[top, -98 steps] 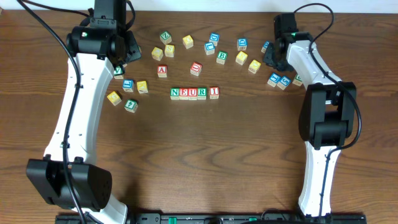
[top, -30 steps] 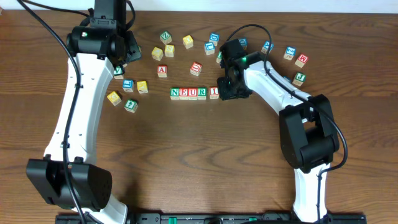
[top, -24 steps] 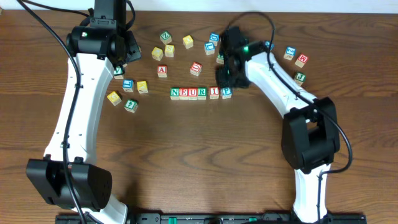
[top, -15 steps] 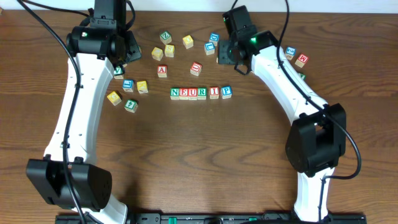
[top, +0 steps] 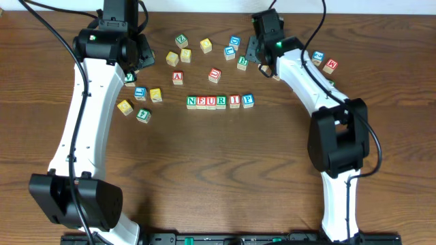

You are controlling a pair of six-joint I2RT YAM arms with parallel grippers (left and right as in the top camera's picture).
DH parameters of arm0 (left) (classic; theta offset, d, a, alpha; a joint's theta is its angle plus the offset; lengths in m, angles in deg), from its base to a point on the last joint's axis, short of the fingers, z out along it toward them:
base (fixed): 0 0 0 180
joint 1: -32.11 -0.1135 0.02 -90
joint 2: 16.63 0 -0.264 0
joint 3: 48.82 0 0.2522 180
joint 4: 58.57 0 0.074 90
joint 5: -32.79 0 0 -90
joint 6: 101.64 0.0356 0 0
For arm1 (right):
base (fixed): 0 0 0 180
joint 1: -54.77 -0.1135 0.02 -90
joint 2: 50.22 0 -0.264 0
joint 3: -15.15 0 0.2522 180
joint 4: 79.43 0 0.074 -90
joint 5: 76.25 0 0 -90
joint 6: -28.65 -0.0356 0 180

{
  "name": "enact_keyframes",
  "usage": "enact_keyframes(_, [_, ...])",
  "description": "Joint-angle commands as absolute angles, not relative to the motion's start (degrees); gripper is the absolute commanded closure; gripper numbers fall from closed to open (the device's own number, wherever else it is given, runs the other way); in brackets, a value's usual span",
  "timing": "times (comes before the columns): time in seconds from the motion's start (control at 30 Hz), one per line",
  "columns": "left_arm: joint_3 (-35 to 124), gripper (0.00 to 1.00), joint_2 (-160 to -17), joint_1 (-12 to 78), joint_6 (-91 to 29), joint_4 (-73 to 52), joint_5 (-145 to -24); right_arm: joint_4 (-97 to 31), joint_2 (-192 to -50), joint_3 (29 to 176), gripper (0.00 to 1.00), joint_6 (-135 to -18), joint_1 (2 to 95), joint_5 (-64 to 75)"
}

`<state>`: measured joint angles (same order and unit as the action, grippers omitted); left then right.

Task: Spell out NEURIPS
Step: 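Raise the right gripper and grasp the yellow S block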

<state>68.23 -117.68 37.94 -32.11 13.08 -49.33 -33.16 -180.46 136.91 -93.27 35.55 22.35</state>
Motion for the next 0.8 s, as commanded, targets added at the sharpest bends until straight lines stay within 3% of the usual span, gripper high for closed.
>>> enact_keyframes(0.0, [67.49,0.47,-118.23,37.85,-30.93,13.26,-48.57,-33.66,-182.51,137.37,0.52,-95.63,37.05,23.29])
enact_keyframes(0.6, [67.49,0.47,-118.23,37.85,-30.93,13.26,-48.57,-33.29,-186.21,137.20,0.53,-96.48,37.95,23.24])
enact_keyframes(0.77, [67.49,0.47,-118.23,37.85,-30.93,13.23,-48.57,-33.26,-186.32,136.87,0.61,-96.46,37.97,23.26])
